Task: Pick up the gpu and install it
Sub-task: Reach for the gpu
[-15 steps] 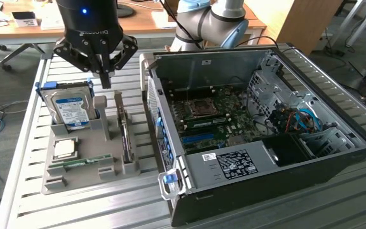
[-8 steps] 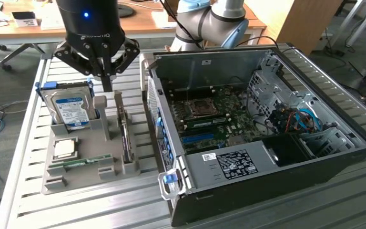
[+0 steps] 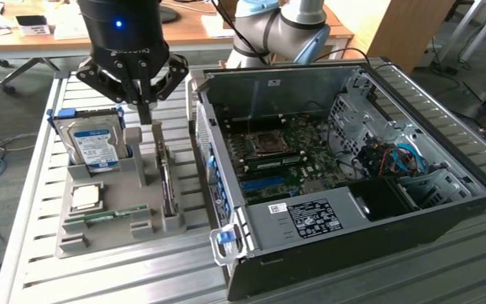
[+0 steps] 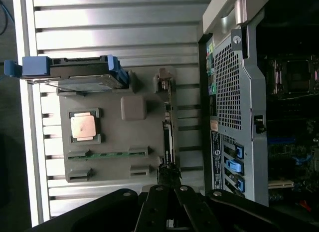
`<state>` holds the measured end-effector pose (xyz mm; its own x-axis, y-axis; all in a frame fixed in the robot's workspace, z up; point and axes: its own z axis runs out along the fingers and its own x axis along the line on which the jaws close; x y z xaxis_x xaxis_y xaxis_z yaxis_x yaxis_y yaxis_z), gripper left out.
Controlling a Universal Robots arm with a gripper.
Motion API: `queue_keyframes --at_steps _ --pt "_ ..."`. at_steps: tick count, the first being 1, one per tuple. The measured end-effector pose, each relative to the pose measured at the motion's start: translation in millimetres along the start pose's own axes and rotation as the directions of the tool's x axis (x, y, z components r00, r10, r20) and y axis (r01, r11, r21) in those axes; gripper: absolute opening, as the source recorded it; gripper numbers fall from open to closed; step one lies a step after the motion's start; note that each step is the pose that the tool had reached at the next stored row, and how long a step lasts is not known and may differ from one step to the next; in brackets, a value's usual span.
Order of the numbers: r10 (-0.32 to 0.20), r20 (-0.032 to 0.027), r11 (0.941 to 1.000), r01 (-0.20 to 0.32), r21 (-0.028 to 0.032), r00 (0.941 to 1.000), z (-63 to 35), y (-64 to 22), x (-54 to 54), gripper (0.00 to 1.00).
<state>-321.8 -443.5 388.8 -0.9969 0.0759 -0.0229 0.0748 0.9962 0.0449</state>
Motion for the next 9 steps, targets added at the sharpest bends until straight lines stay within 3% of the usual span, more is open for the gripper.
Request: queue_keyframes --at_steps 9 --pt "0.0 0.0001 1.0 0.0 -0.0001 1.0 0.4 -8.1 -0.9 0.11"
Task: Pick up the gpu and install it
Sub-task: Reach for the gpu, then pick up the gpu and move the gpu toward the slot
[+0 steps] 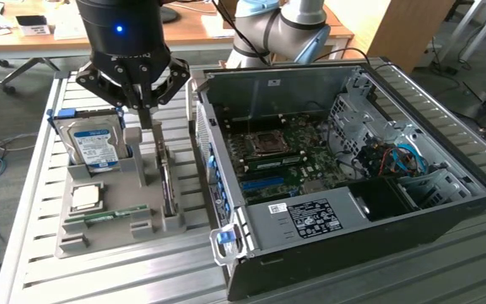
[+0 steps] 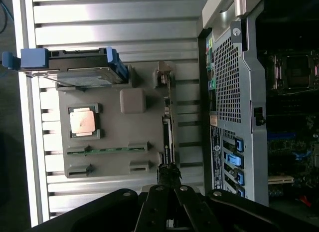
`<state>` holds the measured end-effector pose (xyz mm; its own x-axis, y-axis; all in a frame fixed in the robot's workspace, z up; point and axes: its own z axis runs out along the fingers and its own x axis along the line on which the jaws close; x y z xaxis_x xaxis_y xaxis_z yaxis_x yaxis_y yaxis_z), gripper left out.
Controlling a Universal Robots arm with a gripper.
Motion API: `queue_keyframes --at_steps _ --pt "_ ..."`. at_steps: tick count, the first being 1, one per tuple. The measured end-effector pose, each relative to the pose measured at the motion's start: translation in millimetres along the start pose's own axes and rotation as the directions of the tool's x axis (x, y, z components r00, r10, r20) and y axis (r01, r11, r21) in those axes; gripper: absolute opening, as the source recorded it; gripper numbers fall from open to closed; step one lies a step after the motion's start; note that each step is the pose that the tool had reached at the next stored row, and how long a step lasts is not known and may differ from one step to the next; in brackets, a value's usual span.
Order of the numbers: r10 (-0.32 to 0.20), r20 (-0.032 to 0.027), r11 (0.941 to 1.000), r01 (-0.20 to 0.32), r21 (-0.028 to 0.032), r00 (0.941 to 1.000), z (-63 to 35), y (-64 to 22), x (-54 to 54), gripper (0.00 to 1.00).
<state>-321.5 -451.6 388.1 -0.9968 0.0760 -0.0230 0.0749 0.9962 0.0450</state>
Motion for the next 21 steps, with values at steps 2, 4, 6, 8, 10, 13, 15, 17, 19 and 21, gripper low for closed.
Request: queue_keyframes --at_steps 2,4,6,8,10,13,15,17,19,21 --pt "0.0 -0.0001 1.0 0.0 0.0002 1.0 -0.1 -0.1 0.0 0.11" --pt "0.0 -0.0001 1.0 0.0 0.0001 1.0 -0.1 -0.1 0.0 0.11" --pt "0.0 -0.0001 1.0 0.0 0.0001 1.0 0.0 -0.1 -0.1 0.11" --pt "0.0 -0.0001 1.0 0.0 0.0001 1.0 -0.1 -0.1 0.0 0.11" --pt "0.0 0.0 1.0 0.0 0.0001 1.0 0.0 -0.1 0.0 0.11" --pt "0.0 -0.0001 1.0 0.0 0.0001 1.0 -0.1 -0.1 0.0 0.11" --pt "0.0 -0.0001 1.0 0.0 0.0001 1.0 -0.1 -0.1 0.0 0.11" --pt "0.0 0.0 1.0 0.0 0.0001 1.0 0.0 -0.1 0.0 0.12" --pt "0.0 -0.0001 1.0 0.0 0.0001 1.0 -0.1 -0.1 -0.1 0.24" --pt "0.0 -0.0001 1.0 0.0 0.0001 1.0 0.0 -0.1 0.0 0.29"
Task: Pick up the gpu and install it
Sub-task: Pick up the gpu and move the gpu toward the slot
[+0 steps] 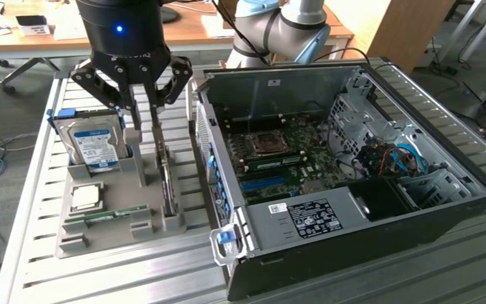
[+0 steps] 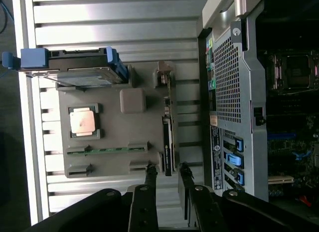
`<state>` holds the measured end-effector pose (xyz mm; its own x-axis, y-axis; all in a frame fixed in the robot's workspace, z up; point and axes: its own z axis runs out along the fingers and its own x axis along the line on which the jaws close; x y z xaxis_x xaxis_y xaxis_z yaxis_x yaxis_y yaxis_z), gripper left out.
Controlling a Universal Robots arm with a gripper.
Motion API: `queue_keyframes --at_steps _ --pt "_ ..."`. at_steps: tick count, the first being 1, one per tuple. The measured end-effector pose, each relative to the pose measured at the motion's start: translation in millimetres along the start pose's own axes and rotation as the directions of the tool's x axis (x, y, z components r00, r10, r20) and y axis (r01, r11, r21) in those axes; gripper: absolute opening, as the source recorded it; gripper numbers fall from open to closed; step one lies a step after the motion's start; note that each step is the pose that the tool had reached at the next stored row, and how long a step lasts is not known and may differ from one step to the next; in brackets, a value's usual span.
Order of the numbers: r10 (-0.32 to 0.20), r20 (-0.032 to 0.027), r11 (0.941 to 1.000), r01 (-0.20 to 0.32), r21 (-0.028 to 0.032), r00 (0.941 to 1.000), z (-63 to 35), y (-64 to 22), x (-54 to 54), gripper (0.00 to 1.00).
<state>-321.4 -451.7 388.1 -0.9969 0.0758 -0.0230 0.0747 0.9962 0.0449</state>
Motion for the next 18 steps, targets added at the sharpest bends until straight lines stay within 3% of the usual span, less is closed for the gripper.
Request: queue_keyframes --at_steps 1,2,10,18 --pt "0.0 0.0 1.0 0.0 0.0 1.0 0.0 0.0 0.0 0.29" --pt "0.0 0.0 1.0 0.0 0.0 1.0 0.0 0.0 0.0 0.36" --pt "0.0 0.0001 1.0 0.0 0.0 1.0 1.3 -0.1 0.0 0.36" --pt "0.0 0.0 1.0 0.0 -0.0001 1.0 10.5 -0.5 0.2 0.36"
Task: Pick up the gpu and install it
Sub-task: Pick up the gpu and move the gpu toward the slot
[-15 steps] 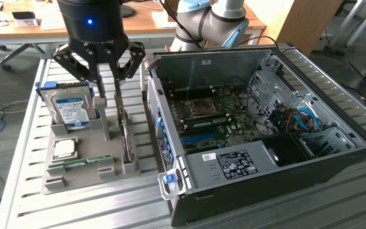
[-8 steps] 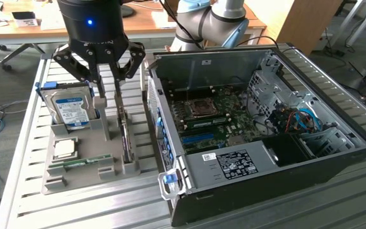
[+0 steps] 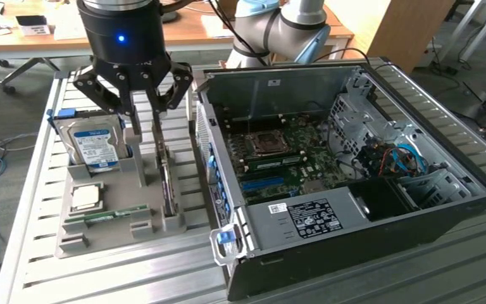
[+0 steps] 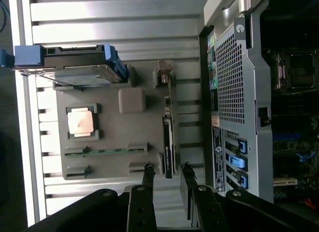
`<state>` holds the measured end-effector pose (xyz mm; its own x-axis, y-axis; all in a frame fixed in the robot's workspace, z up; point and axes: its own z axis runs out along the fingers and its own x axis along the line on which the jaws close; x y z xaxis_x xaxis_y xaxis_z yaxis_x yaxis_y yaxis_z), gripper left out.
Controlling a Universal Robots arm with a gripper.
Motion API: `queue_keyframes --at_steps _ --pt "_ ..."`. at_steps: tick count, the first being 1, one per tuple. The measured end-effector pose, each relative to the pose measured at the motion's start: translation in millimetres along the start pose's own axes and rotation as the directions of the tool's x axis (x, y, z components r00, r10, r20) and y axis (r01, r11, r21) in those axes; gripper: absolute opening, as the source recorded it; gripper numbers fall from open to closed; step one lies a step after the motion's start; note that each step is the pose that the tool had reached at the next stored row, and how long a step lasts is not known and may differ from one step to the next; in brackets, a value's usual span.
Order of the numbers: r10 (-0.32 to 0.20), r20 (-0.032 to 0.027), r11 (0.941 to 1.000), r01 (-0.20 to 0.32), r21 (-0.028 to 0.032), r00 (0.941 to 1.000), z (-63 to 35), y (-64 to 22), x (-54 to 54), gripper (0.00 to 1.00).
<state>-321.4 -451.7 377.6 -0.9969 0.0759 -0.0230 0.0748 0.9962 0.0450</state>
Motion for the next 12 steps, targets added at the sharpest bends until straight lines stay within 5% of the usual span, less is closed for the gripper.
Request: queue_keyframes --at_steps 12 --pt "0.0 -0.0002 1.0 0.0 0.0002 1.0 13.9 -0.6 0.3 0.36"
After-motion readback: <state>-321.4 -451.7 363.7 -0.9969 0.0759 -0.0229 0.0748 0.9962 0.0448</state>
